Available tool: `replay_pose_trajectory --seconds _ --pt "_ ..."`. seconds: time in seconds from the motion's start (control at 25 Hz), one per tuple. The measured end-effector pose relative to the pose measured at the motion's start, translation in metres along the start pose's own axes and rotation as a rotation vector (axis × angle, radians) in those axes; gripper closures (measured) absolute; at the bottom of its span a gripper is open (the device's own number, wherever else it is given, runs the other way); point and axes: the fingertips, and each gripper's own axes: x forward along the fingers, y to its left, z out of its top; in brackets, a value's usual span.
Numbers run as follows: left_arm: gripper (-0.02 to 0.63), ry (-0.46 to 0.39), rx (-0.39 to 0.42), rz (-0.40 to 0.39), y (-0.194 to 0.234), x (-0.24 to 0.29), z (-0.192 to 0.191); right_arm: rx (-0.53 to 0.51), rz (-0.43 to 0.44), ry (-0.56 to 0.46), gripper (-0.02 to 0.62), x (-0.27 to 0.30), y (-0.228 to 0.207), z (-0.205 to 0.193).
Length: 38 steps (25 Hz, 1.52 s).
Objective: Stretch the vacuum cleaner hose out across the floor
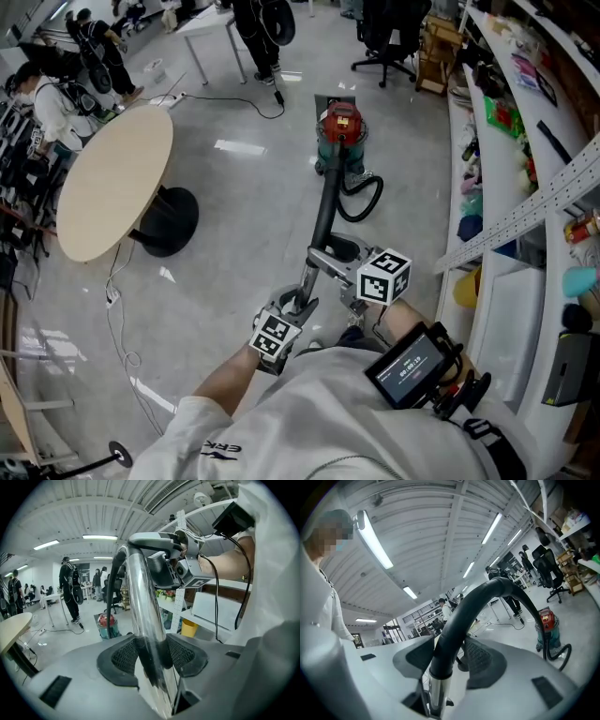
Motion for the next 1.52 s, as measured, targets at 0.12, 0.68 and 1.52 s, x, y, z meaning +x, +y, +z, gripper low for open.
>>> replay_pose_trajectory --seconds 0.12,0.68,1.52 --pt "0.429 -0.002 0.01 -0.011 -0.007 -0.019 -0.015 0.008 -0.03 0.002 0.397 0.001 0.019 -0.015" --pt "0.43 0.05 -0.001 -0.001 -0.062 -0.095 -0.09 -0.011 -0.038 0.1 0.407 -0.006 0.114 -0.097" --pt "0.43 0.107 -0.065 0.09 -0.234 -0.214 -0.172 -0.017 0.052 0.14 0.413 -0.098 0.283 -0.213"
